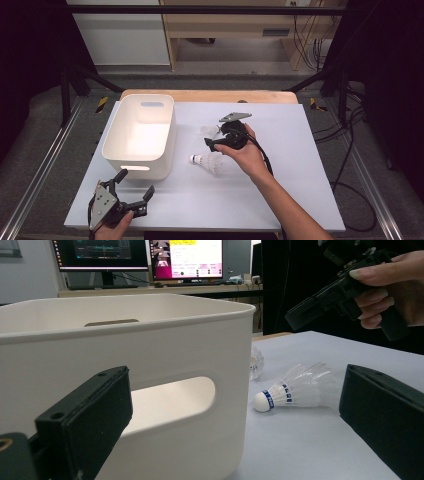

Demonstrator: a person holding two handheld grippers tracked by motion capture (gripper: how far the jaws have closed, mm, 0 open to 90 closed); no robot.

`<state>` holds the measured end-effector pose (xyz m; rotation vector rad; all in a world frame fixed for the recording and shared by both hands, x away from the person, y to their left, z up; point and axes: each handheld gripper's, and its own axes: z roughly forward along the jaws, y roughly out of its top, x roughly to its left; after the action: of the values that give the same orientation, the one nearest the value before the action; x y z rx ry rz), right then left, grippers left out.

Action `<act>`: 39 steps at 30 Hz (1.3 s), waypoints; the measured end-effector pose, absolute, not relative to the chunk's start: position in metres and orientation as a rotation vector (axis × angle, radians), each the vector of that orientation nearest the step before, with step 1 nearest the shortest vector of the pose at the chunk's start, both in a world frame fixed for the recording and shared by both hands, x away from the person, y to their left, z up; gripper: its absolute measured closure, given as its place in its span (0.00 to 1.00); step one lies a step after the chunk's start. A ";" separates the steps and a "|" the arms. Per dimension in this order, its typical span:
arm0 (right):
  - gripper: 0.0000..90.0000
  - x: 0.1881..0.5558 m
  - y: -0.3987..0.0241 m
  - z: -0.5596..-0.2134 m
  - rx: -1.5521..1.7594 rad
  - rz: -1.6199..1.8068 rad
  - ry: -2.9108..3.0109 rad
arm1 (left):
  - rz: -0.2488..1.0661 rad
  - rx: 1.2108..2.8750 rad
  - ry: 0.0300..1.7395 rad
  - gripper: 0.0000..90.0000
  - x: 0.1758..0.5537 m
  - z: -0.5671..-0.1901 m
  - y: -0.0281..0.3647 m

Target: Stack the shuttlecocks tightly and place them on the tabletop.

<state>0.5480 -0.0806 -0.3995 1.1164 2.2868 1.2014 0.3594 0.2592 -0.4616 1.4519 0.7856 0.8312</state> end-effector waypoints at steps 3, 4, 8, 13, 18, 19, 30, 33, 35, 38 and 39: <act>0.12 0.554 -0.076 -0.403 1.112 1.181 2.302 | 0.830 1.452 0.786 0.01 0.360 -0.462 0.259; 0.12 0.556 -0.075 -0.405 1.111 1.177 2.302 | 0.830 1.452 0.786 0.01 0.360 -0.462 0.259; 0.11 0.563 -0.070 -0.410 1.109 1.148 2.303 | 0.829 1.452 0.785 0.01 0.360 -0.462 0.259; 0.11 0.570 -0.069 -0.417 1.128 1.130 2.301 | 0.827 1.454 0.781 0.01 0.360 -0.462 0.258; 0.11 0.574 -0.067 -0.421 1.133 1.110 2.294 | 0.827 1.455 0.781 0.01 0.360 -0.462 0.258; 0.11 0.574 -0.067 -0.422 1.133 1.105 2.295 | 0.827 1.455 0.781 0.01 0.360 -0.462 0.258; 0.22 0.579 -0.067 -0.425 1.125 1.085 2.288 | 0.827 1.454 0.782 0.01 0.360 -0.462 0.259; 0.23 0.580 -0.067 -0.426 1.124 1.079 2.284 | 0.827 1.455 0.781 0.01 0.360 -0.462 0.258; 0.26 0.580 -0.067 -0.427 1.121 1.081 2.279 | 0.827 1.456 0.780 0.01 0.360 -0.462 0.258; 0.35 0.581 -0.067 -0.428 1.118 1.082 2.281 | 0.828 1.454 0.781 0.01 0.360 -0.462 0.259; 0.39 0.581 -0.067 -0.428 1.108 1.080 2.282 | 0.828 1.454 0.781 0.01 0.360 -0.462 0.259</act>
<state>0.5812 -0.0668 -0.4279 1.1083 2.2815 1.0802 0.3600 0.2588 -0.4615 1.4540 0.7808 0.8282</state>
